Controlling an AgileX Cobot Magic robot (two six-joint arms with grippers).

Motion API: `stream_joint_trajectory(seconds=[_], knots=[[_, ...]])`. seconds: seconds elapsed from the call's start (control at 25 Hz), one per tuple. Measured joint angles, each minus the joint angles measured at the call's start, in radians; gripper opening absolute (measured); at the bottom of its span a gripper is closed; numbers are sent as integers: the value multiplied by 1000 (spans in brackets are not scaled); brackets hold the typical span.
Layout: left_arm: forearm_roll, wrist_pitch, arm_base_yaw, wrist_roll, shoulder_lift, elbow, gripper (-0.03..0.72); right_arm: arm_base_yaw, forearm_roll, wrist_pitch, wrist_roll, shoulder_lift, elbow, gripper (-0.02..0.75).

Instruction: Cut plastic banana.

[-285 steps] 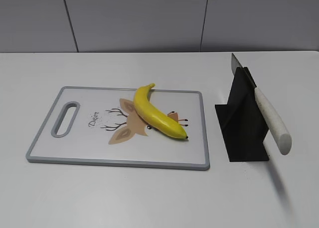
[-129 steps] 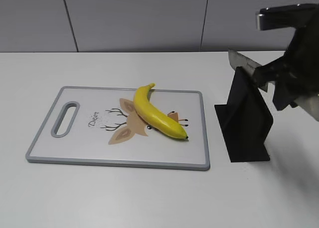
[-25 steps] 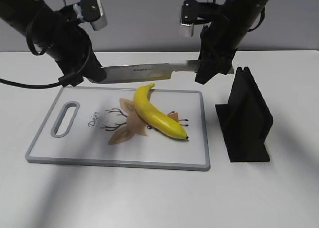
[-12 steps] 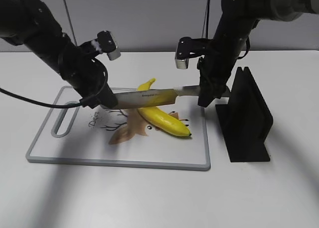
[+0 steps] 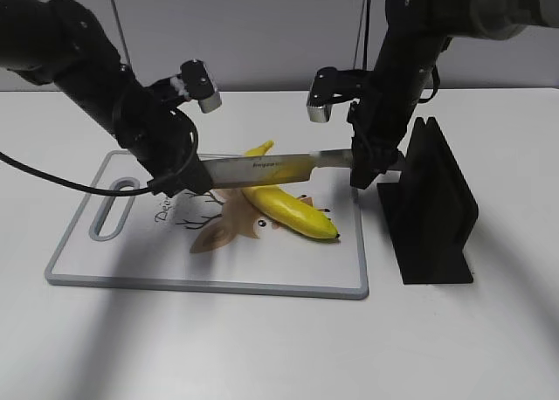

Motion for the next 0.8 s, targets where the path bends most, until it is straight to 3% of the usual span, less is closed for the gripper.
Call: stream_joint_trajectory(seconds=[0.56, 0.64, 0.8], knots=[[69, 15, -8, -21, -187, 7, 22, 4, 11, 21, 2, -163, 0, 274], [69, 15, -8, -41, -187, 7, 119, 5, 11, 30, 8, -163, 0, 273], [69, 9, -8, -80, -190, 8, 505, 4, 0, 41, 16, -163, 0, 256]])
